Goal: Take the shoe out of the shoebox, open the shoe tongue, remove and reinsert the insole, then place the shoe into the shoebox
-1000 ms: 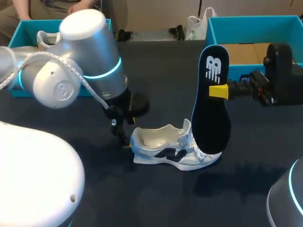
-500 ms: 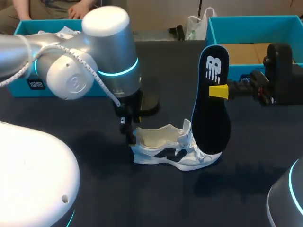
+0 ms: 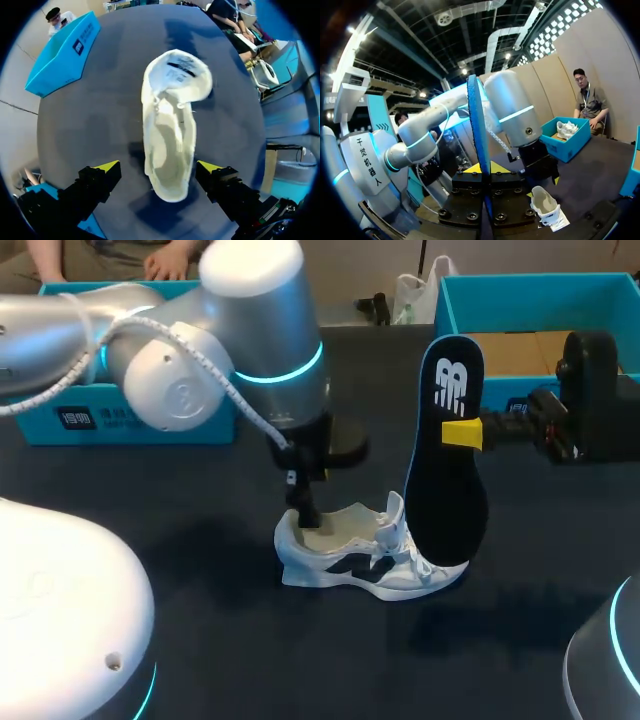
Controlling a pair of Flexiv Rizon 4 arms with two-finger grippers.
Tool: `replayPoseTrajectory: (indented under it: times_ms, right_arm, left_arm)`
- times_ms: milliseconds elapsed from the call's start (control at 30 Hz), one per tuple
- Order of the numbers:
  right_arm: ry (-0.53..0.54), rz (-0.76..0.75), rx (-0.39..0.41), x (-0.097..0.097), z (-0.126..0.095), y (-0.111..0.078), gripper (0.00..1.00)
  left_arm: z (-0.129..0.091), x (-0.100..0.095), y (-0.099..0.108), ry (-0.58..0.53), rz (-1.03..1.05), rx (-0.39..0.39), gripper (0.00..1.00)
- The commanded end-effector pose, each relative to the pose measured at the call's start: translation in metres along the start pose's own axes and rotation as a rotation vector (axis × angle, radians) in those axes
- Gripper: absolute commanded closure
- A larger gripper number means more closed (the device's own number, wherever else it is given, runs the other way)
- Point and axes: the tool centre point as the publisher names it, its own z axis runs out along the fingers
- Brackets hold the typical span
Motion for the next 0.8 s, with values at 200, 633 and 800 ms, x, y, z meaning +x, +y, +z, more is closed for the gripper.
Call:
replayPoseTrajectory:
  times_ms: [200,633,800]
  right_arm:
    - [-0.003,0.001,0.001,0.001,0.001,-0.001,1.0]
    - [-0.003,0.001,0.001,0.001,0.001,-0.001,1.0]
    - [-0.003,0.001,0.001,0.001,0.001,-0.001,1.0]
  left_arm:
    - [0.062,-0.017,-0.028,0.024,-0.083,-0.021,0.02]
    - [0.08,-0.012,-0.027,0.034,-0.125,-0.012,0.46]
    - [0.081,-0.011,-0.028,0.036,-0.128,-0.011,0.65]
